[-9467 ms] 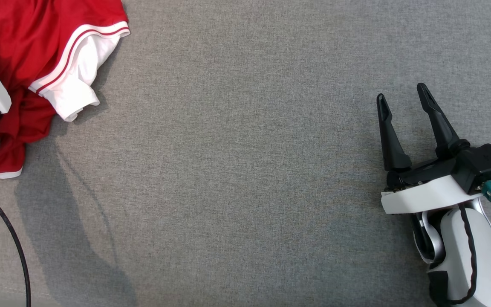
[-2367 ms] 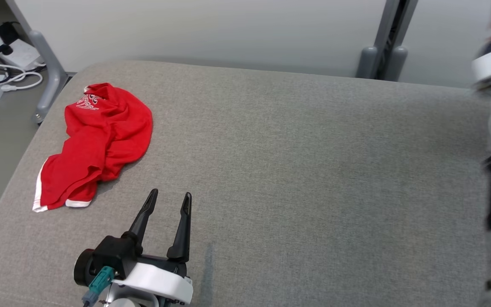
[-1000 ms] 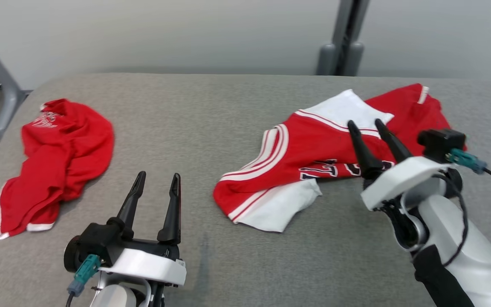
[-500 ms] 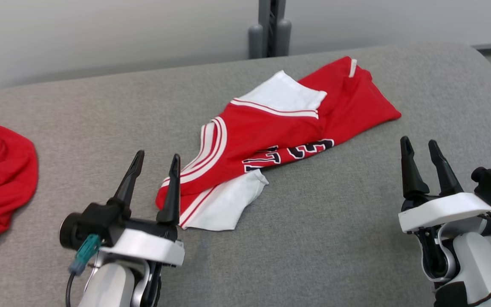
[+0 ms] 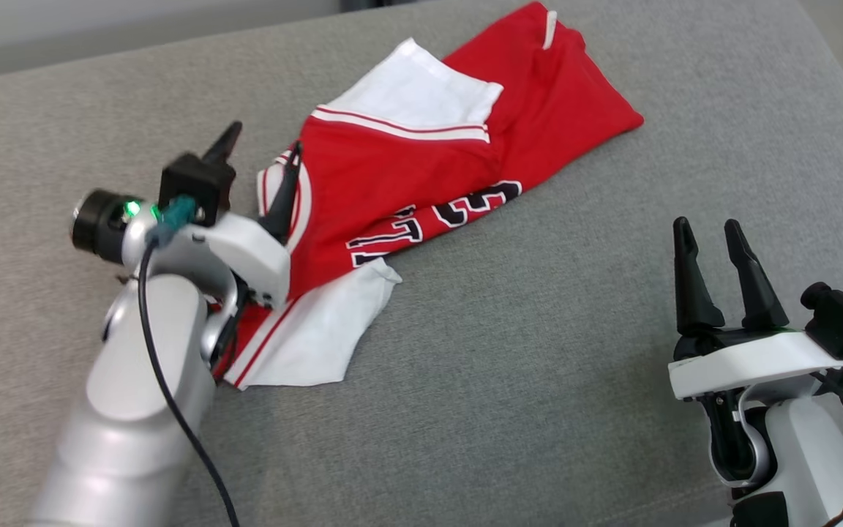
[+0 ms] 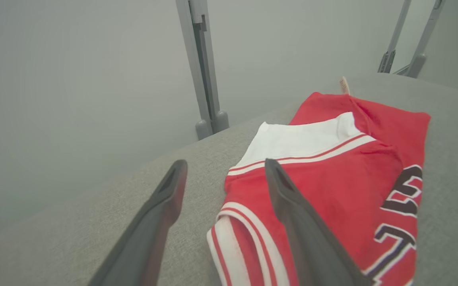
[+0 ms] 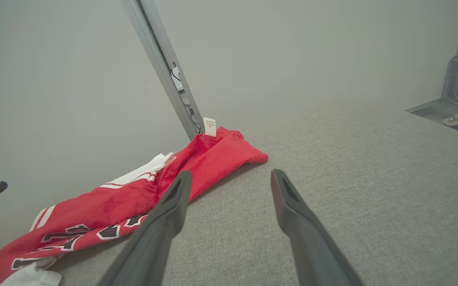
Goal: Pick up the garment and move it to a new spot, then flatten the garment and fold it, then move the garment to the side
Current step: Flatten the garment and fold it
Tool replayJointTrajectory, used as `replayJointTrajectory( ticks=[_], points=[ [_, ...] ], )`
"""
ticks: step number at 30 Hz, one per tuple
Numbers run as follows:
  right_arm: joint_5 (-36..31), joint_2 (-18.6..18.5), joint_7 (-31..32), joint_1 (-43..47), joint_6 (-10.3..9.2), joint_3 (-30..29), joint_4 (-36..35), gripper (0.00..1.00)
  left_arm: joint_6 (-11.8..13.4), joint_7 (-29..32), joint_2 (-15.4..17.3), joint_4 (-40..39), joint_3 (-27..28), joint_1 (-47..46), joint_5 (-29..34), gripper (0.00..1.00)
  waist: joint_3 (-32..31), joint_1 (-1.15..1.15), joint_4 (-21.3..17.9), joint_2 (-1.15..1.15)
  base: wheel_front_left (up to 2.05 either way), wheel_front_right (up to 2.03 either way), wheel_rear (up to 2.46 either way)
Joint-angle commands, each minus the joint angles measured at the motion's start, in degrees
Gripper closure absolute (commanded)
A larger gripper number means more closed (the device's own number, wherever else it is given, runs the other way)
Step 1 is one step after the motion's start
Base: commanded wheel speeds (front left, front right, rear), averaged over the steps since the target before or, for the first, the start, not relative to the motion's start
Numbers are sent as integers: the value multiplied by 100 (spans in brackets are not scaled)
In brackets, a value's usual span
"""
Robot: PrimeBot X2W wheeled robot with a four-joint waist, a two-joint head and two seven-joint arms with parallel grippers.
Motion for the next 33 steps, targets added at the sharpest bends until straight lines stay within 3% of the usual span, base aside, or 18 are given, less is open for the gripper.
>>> replayJointTrajectory(
  ticks=[1,10,24,25,26,27,33],
  points=[
    [102,-8,-28,31,0,60,-27,0,-71,153,79,196,-38,-274,55,0,252,0,-240,0,0,0,0],
    [452,-14,-71,-95,-1,394,-28,0,-278,1035,338,1380,-277,-1531,108,0,728,0,-683,0,0,0,0],
    [594,-12,-64,52,0,452,-219,0,-395,1684,473,2578,-745,-2559,-62,0,1030,0,-1027,0,0,0,0],
    [592,-12,-64,50,0,454,-221,0,-397,1751,450,2653,-772,-2562,-96,13,1034,0,-1036,0,0,0,0],
    [595,-11,-65,45,0,455,-221,0,-400,1786,407,2691,-838,-2571,-154,75,1038,0,-1042,0,0,0,0],
    [599,-11,-65,40,0,449,-221,0,-401,1780,385,2709,-904,-2584,-222,100,1041,0,-1044,0,0,0,0],
    [587,-11,-65,39,0,387,-202,0,-391,1646,460,2643,-1276,-2664,-605,100,1021,0,-979,0,0,0,0]
  ],
)
